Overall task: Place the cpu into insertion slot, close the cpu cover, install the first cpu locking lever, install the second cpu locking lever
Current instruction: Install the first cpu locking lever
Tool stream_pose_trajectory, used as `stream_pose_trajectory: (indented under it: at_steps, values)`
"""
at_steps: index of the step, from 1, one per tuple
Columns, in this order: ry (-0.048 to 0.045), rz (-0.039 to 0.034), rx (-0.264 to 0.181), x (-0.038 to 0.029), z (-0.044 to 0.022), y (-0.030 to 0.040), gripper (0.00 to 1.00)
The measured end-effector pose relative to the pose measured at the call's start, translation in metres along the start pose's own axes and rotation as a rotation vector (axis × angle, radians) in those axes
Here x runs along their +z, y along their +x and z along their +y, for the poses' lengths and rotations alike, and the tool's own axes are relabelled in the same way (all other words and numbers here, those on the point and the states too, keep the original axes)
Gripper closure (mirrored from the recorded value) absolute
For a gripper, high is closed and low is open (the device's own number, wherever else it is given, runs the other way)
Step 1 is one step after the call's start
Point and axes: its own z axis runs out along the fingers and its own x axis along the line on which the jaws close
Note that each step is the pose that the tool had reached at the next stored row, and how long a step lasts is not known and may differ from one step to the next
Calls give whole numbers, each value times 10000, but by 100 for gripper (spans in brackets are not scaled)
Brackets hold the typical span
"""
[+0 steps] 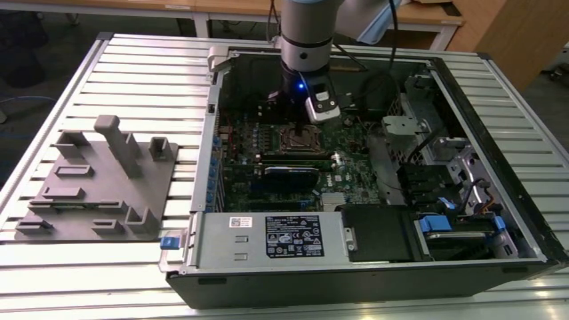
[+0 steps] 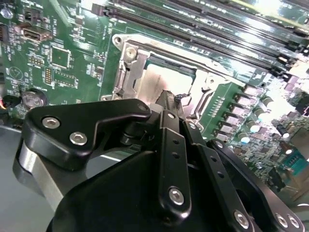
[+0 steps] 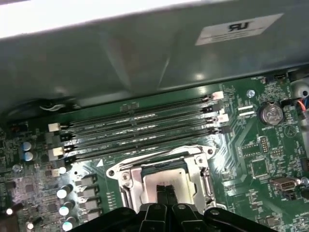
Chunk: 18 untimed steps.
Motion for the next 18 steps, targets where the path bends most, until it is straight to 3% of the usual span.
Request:
stream_pose_trajectory:
  at_steps: [6,12,18]
  values:
    - [4,87,-332,13,10,-50,90]
    - [62,113,-982,19,11,-51,90]
    - [75,116,-1060,0,11,-51,90]
